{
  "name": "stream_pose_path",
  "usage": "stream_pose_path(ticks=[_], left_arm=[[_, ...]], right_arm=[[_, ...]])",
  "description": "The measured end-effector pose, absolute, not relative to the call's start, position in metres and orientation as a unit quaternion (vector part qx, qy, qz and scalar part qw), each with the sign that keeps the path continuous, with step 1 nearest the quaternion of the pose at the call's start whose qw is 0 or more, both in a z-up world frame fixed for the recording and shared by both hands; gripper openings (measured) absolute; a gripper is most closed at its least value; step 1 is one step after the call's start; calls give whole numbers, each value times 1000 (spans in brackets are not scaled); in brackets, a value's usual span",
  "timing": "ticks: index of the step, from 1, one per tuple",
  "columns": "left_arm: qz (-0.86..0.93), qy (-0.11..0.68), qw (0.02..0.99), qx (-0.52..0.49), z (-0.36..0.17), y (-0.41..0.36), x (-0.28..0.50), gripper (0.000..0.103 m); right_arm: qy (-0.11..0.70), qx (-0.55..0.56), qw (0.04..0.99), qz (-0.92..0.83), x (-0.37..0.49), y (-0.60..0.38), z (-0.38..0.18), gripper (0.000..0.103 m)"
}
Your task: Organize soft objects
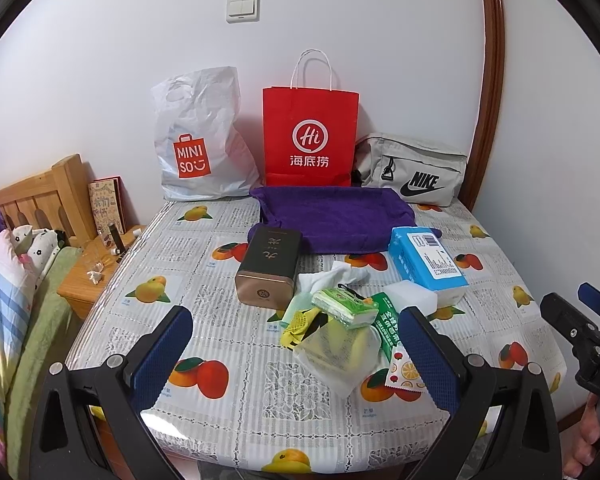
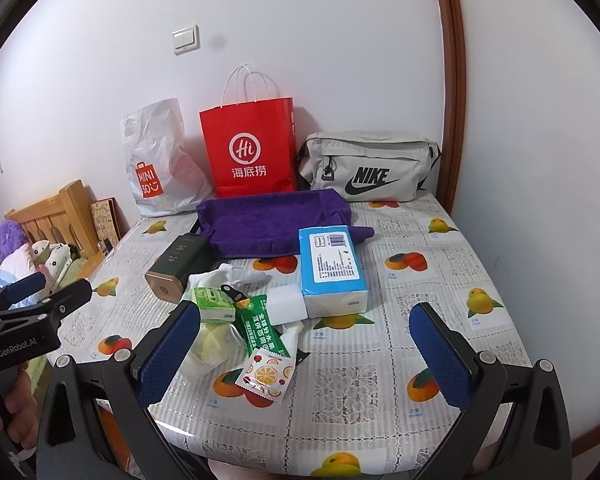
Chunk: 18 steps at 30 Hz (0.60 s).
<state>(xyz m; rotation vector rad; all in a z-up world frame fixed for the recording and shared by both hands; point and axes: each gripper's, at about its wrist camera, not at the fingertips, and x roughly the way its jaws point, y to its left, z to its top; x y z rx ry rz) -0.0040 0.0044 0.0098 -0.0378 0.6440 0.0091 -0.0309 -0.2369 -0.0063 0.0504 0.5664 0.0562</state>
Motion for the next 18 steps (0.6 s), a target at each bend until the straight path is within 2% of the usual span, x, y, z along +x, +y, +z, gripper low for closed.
stream_pose_path(ticks=[18], left_arm=[[7, 315, 949, -19, 12, 7, -6, 103]], right_arm=[[273, 26, 961, 31, -36, -238, -2, 103]])
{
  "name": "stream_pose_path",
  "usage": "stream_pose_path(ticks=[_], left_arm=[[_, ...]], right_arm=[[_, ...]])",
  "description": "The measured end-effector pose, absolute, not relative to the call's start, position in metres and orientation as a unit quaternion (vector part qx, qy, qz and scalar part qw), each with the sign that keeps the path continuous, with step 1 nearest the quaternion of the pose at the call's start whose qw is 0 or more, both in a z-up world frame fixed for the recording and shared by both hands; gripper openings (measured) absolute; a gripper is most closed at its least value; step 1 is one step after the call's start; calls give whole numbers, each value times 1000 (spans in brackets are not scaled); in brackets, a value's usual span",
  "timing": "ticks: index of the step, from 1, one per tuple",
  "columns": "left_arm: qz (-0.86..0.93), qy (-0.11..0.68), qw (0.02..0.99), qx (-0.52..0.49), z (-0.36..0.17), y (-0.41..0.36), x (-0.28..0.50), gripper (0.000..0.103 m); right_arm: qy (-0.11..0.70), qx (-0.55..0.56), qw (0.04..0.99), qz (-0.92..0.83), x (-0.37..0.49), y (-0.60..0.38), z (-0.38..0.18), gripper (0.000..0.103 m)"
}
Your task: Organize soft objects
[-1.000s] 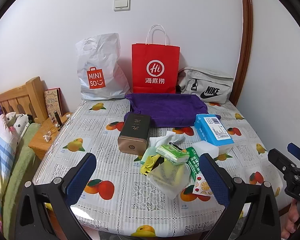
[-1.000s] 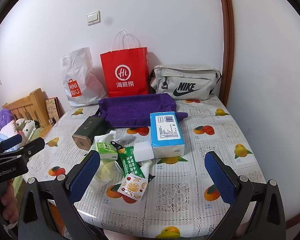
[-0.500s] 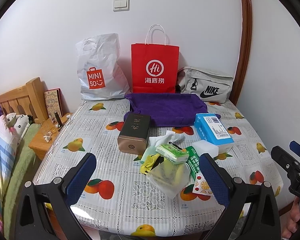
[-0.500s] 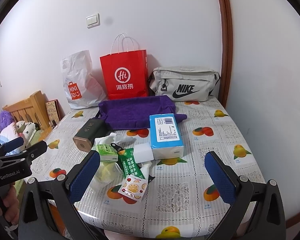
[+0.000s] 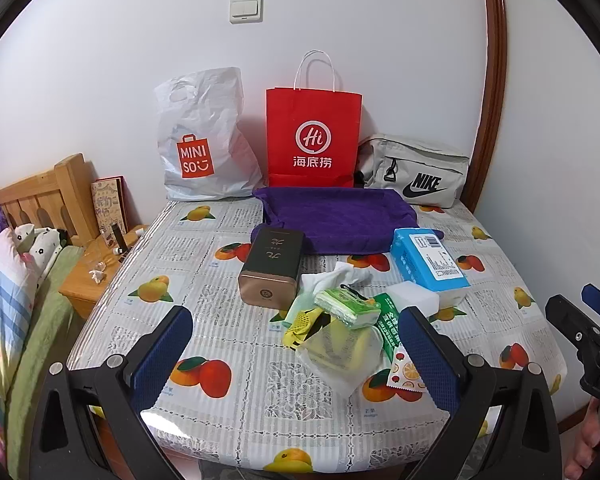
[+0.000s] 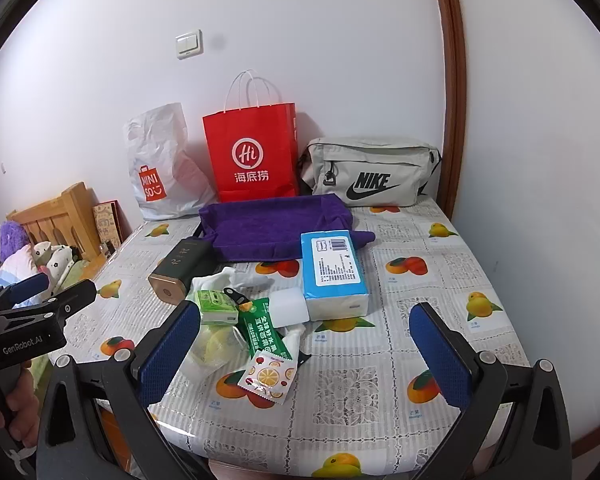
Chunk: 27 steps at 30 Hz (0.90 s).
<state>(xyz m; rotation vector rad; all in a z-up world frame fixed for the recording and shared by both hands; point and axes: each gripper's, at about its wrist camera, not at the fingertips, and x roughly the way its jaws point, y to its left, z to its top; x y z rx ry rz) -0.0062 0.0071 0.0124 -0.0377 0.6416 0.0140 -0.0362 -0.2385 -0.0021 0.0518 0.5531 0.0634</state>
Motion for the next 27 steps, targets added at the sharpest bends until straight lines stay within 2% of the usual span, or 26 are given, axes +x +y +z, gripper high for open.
stream_pose_path(ticks=[27], left_arm=[[6, 314, 949, -18, 12, 7, -7, 103]], right_arm=[[268, 22, 963, 38, -42, -234, 1, 103]])
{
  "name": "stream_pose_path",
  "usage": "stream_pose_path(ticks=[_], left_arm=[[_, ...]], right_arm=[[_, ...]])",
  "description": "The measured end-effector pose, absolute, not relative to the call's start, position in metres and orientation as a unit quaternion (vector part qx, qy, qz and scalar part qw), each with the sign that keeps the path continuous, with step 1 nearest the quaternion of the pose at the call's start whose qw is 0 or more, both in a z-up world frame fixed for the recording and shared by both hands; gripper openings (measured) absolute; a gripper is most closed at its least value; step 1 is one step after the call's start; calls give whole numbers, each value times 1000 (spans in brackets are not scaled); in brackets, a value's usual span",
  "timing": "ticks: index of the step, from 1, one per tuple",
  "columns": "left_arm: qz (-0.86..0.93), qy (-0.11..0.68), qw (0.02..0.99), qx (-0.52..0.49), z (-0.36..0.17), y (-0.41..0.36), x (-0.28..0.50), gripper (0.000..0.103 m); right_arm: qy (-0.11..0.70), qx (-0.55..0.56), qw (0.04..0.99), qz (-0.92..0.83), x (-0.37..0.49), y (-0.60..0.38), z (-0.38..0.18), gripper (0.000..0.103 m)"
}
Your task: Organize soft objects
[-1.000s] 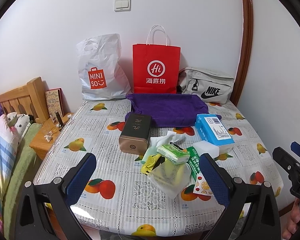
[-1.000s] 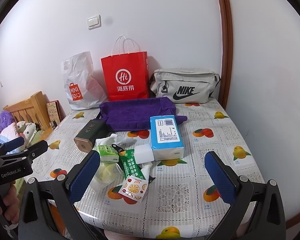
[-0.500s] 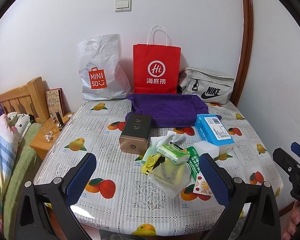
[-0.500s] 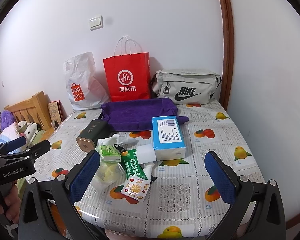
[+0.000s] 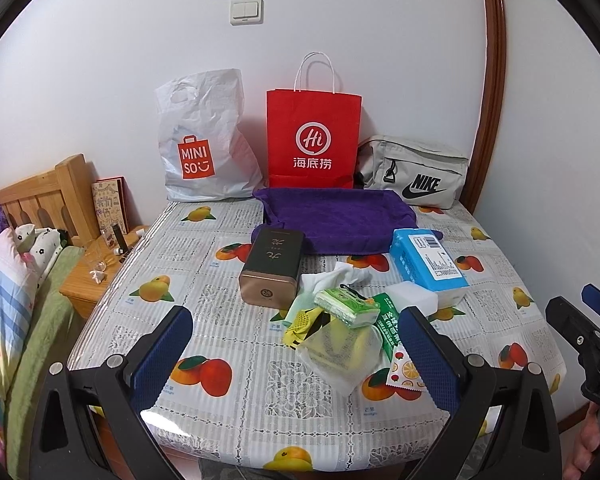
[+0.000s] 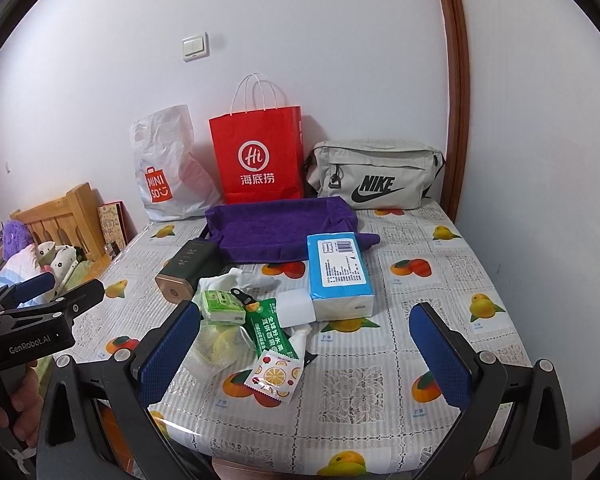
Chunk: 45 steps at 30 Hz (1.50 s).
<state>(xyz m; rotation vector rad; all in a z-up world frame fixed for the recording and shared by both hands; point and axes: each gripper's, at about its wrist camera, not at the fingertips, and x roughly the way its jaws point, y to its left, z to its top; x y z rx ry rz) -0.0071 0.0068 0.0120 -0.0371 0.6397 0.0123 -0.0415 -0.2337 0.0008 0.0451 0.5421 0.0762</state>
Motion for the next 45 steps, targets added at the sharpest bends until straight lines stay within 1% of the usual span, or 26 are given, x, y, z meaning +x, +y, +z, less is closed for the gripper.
stream_pose_path(ticks=[18, 24, 33, 45], left_arm=[[6, 314, 949, -19, 12, 8, -9, 103], [3, 322, 946, -24, 6, 16, -3, 103], [26, 371, 928, -31, -34, 26, 35, 103], [35, 419, 906, -47, -86, 45, 65, 103]], right_arm=[[264, 22, 963, 42, -43, -228, 1, 103], [276, 28, 960, 40, -28, -234, -10, 103], [330, 37, 942, 50, 7, -240, -55, 103], [417, 35, 907, 57, 44, -219, -142, 103]])
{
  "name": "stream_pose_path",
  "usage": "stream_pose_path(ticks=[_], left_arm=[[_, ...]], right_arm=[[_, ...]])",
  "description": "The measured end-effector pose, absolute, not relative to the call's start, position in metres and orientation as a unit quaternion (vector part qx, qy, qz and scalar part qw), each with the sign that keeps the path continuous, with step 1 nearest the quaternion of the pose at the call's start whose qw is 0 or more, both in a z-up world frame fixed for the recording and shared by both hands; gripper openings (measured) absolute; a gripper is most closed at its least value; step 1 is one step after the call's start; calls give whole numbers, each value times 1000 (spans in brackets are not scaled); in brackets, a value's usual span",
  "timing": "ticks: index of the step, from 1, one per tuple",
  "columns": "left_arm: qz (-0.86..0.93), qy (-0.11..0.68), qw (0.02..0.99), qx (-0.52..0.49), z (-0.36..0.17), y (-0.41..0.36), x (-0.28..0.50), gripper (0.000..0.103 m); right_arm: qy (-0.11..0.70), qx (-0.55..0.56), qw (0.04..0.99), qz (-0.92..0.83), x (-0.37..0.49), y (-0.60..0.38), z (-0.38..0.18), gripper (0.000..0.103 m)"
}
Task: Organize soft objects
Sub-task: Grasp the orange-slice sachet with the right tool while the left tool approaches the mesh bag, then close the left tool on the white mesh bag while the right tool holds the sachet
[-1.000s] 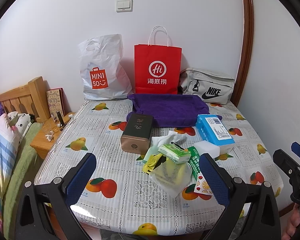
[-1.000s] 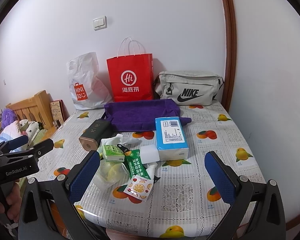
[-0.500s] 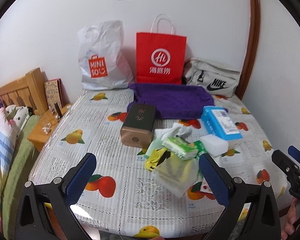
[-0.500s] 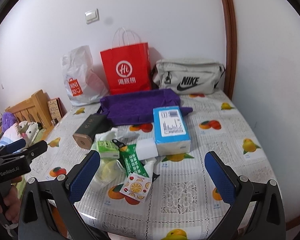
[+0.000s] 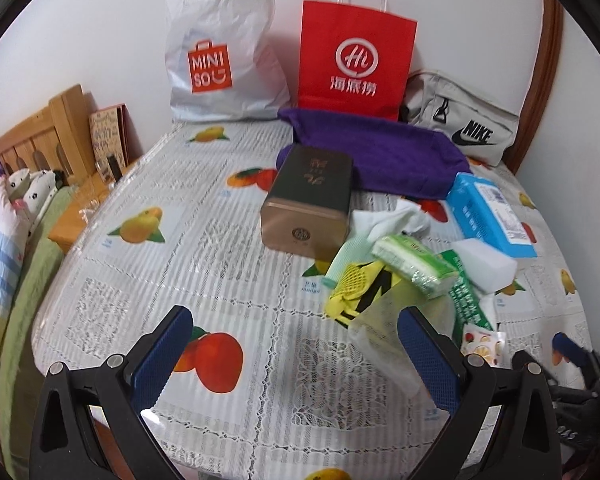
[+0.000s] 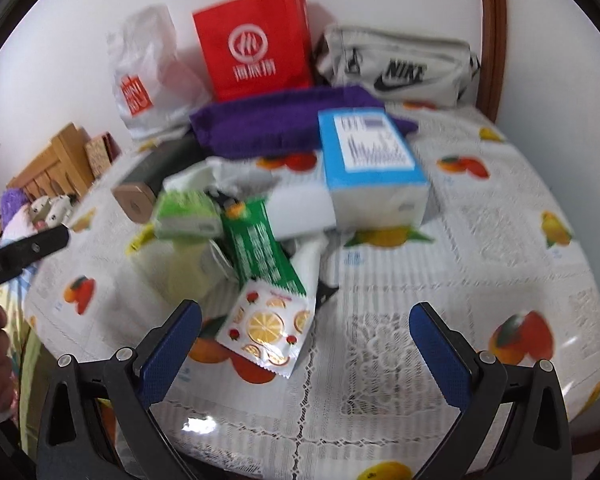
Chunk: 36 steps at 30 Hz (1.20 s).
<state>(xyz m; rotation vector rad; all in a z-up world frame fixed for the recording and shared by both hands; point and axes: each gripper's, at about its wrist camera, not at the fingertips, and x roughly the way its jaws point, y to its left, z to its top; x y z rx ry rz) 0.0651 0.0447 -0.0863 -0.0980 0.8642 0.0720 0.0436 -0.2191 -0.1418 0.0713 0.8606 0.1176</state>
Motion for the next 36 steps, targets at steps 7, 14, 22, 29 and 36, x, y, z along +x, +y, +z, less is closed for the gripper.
stream_pose_path(ticks=[7, 14, 22, 29, 36], left_arm=[[24, 439, 896, -61, -110, 51, 77, 103], [15, 447, 892, -66, -122, 57, 84, 103], [-4, 446, 892, -76, -128, 64, 86, 103], [-46, 438, 894, -80, -125, 55, 85, 103], [-85, 436, 894, -58, -125, 31, 86, 103]], right_arm=[[436, 32, 899, 20, 56, -199, -171, 102], [451, 28, 892, -11, 69, -183, -191, 103], [412, 7, 911, -24, 61, -180, -193, 83], [424, 4, 906, 3, 53, -195, -185, 55], [420, 10, 907, 27, 40, -207, -180, 54]])
